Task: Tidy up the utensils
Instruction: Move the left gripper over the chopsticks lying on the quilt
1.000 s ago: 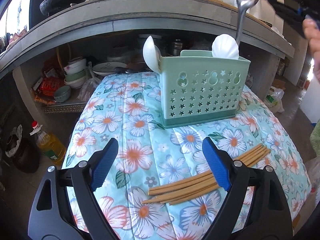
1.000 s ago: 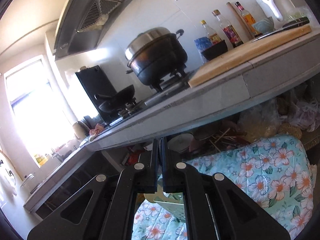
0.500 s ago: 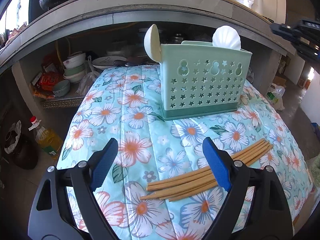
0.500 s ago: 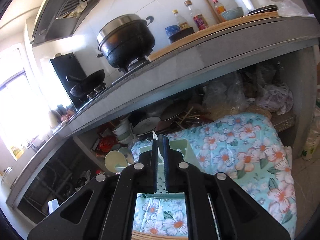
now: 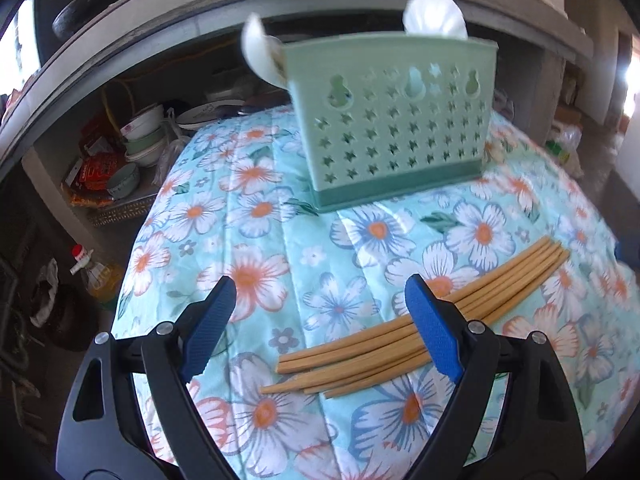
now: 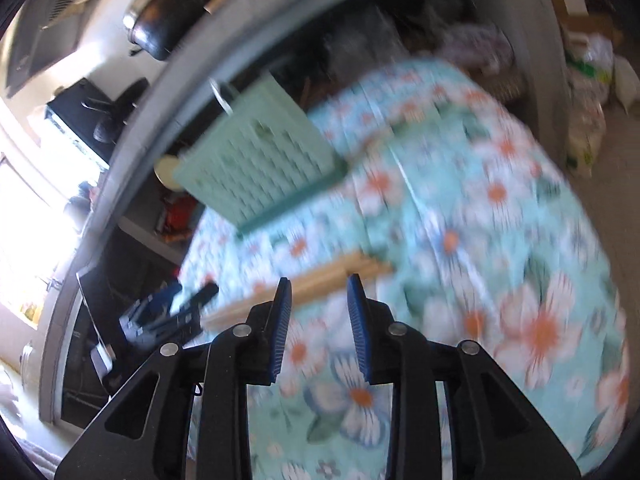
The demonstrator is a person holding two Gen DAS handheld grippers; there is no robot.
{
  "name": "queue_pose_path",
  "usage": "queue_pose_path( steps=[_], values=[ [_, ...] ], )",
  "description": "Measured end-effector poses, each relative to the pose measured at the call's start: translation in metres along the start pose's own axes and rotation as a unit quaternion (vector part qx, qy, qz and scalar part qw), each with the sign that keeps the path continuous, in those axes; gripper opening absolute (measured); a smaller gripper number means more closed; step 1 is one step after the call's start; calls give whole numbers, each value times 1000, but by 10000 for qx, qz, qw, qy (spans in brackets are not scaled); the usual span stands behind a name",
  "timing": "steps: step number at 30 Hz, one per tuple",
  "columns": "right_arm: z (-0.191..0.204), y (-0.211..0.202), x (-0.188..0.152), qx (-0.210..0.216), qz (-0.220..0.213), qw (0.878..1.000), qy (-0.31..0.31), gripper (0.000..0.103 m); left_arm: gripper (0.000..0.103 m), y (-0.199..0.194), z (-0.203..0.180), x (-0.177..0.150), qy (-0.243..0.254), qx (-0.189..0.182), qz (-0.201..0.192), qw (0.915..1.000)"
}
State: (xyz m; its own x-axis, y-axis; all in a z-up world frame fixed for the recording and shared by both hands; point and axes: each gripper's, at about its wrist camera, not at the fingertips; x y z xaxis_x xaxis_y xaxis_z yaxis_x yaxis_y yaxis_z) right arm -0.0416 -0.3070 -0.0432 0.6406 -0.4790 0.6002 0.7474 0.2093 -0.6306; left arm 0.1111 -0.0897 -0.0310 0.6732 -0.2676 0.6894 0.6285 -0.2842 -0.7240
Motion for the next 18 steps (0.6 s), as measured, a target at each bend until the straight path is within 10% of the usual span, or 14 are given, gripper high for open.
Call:
queue_pose_path(
  steps=[6,18],
  values=[
    [-9,8,-34,81,265,9991,322,29,82,15,-36,-18,1053,743,-127,9916],
    [-24,6,-43,206,242,9983,495,30,82,-41,-67,-81,2379,857,-742,9646]
  ],
)
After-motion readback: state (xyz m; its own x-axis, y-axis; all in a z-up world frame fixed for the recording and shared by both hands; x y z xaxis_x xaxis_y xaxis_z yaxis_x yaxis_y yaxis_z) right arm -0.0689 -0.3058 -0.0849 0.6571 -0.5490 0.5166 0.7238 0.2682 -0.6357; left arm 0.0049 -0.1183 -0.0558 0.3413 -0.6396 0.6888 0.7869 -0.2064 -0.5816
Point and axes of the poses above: each gripper's, at about its wrist camera, not at the fingertips, and y roughly the way its jaws point, z to its left, x to its top, and after that the axes turned 11 degrees about -y, right-handed
